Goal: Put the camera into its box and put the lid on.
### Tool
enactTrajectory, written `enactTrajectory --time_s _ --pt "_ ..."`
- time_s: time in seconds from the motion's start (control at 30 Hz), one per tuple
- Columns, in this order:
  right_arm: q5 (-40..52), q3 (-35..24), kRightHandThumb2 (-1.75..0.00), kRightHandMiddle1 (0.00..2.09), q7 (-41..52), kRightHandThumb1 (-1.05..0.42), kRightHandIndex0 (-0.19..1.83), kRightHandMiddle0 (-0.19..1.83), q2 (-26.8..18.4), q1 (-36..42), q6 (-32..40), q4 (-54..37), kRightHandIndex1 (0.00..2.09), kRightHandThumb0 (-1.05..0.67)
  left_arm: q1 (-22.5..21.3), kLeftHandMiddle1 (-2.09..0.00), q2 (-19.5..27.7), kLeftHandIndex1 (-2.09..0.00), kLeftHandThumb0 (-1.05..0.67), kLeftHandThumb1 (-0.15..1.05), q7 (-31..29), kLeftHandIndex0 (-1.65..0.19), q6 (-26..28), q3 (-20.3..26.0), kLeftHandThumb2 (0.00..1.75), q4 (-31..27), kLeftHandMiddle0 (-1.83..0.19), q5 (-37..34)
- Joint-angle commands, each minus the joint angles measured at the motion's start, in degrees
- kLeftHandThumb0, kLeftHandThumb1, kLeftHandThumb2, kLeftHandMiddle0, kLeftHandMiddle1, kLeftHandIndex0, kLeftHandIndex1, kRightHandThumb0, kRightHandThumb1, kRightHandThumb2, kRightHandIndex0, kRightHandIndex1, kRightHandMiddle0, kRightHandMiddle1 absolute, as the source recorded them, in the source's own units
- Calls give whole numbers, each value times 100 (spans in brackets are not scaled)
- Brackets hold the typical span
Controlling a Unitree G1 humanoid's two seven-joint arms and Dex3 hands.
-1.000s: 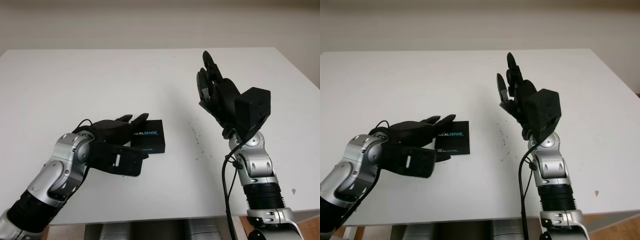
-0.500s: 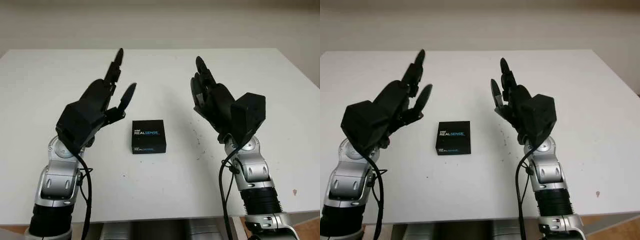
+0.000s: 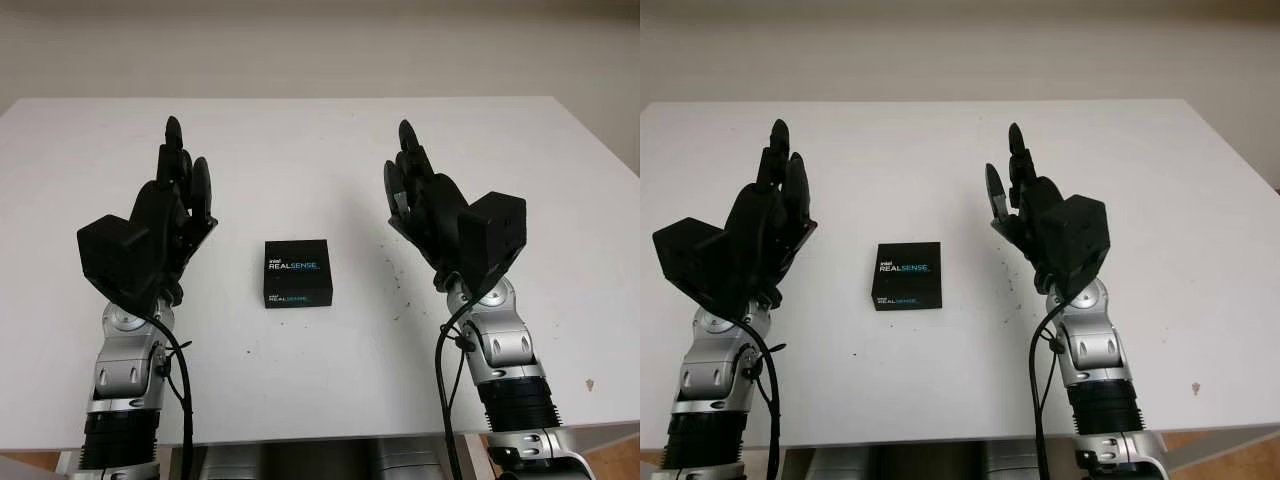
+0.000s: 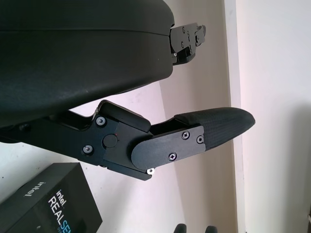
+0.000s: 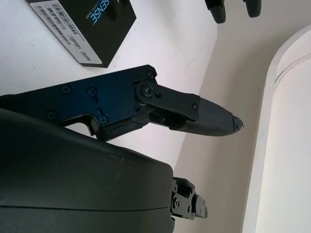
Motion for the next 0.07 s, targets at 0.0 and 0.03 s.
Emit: enactTrajectory --time_s 0.0,0.03 --pt "43 -69 -67 0 -14 -105 -19 -19 18 -29 8 -26 0 -75 73 0 -16 0 -82 105 33 19 -82 28 69 7 19 -79" --pt "58 -76 -67 0 -8 -105 -19 -19 12 -40 16 -21 0 -75 84 0 -30 0 -82 105 37 19 -99 29 69 7 19 -115"
